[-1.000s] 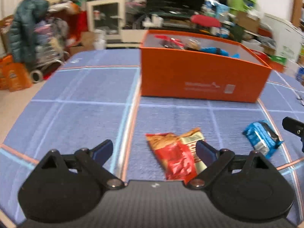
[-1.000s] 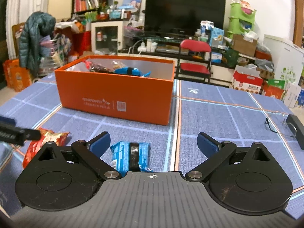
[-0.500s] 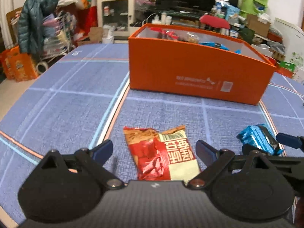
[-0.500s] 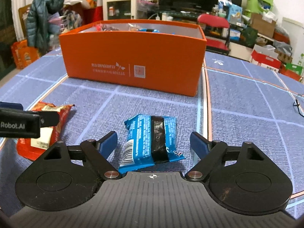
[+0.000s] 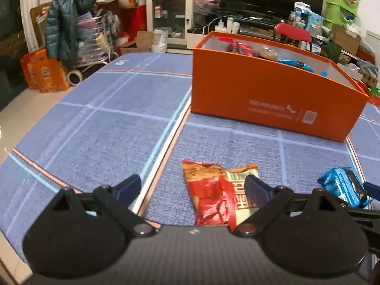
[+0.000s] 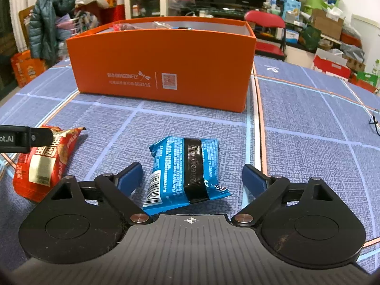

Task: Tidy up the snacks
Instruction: 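Grasp the red-and-white chip bag with the left gripper while the right grasps the blue packet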

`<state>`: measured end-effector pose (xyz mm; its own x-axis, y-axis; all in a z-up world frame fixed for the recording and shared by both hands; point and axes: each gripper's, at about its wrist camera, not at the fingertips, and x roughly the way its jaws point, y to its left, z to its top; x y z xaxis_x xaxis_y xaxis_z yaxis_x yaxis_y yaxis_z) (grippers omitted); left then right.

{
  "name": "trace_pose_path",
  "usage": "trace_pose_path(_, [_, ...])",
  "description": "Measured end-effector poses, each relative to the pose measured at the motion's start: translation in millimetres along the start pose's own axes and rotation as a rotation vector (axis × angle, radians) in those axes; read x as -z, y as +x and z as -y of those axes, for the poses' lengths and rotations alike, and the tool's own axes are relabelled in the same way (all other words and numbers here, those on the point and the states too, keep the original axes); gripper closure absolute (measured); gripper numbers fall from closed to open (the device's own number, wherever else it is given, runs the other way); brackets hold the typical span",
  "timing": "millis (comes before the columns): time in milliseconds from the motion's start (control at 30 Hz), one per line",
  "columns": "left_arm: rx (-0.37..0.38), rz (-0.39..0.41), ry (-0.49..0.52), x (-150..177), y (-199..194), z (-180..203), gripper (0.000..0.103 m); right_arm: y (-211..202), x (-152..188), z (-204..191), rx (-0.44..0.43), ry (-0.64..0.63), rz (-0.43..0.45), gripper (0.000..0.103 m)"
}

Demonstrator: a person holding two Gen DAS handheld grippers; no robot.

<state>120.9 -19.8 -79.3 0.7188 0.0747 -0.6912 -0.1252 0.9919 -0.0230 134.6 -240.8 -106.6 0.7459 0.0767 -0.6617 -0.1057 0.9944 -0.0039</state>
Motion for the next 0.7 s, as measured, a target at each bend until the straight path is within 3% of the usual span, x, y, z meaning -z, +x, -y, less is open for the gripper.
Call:
trace_pose_path(467, [-0.034,0.050,-0.024,3.8,-18.5,-12.1,0.010,0.7,3.5,3.4,-0.004,0.003,0.001,0.013])
trace_pose_path(600, [-0.053,0.106,0.038,8.0,-23.1,0.0,0.010,1.6,3.1,3.1,0.000,0.004,0.002,0.012])
trace_pose_path(700, [-0.030,0.098,0.075,9.7,-18.4,13.6,0.010,1.7,3.0,3.0,0.000,0.004,0.005,0.011])
